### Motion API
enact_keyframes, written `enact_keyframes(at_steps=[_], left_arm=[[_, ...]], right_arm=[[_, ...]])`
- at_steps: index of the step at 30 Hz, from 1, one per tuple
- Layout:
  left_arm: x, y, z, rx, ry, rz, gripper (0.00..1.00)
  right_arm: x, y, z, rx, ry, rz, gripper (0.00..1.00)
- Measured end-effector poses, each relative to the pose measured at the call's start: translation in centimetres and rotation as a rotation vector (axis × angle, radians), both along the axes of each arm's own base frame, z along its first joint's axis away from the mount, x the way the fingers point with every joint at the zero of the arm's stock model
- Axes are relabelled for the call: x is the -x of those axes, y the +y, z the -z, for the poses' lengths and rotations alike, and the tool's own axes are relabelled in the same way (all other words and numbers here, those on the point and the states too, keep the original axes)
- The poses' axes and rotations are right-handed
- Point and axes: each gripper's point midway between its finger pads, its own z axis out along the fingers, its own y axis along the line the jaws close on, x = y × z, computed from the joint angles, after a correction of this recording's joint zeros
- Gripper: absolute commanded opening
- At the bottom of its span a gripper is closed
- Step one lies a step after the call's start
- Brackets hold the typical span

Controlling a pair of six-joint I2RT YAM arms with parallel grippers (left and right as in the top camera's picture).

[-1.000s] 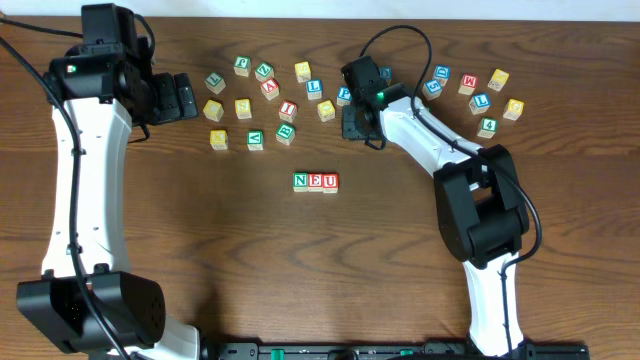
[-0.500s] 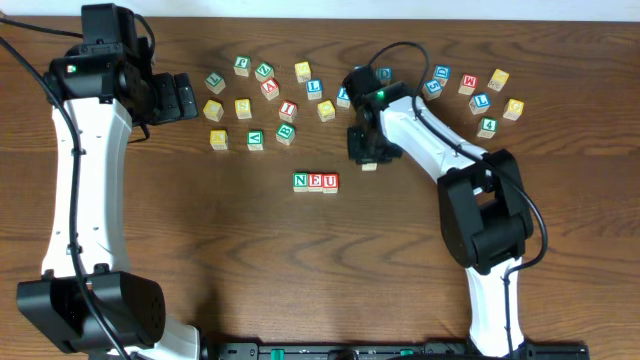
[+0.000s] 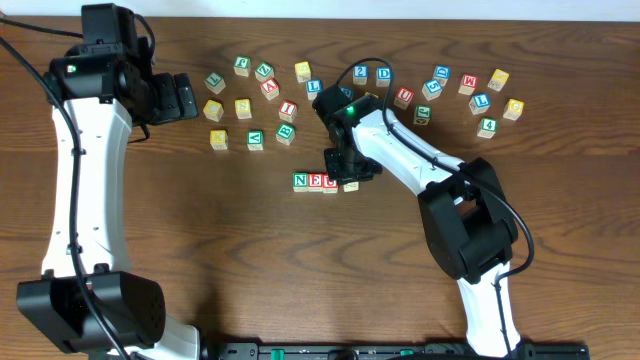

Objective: Spell out NEURIPS
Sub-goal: 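Grasp the green R block with the right gripper and lift it, then carry the R block down and lower it right of the U block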

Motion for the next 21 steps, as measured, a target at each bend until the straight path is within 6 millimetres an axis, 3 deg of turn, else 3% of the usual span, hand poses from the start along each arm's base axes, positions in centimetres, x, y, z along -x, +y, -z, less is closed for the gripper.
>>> enact_keyframes(at_steps=[8,21], left_arm=[[0.00,0.01,0.00,0.000,0.000,0.000,1.00],[0.00,0.01,0.00,0.000,0.000,0.000,1.00]], right_arm=[[0.12,0.07,0.00,-0.005,0.006,0.007,0.34],[0.36,0.12,-0.07,-0.011,0.018,0.008,0.28]])
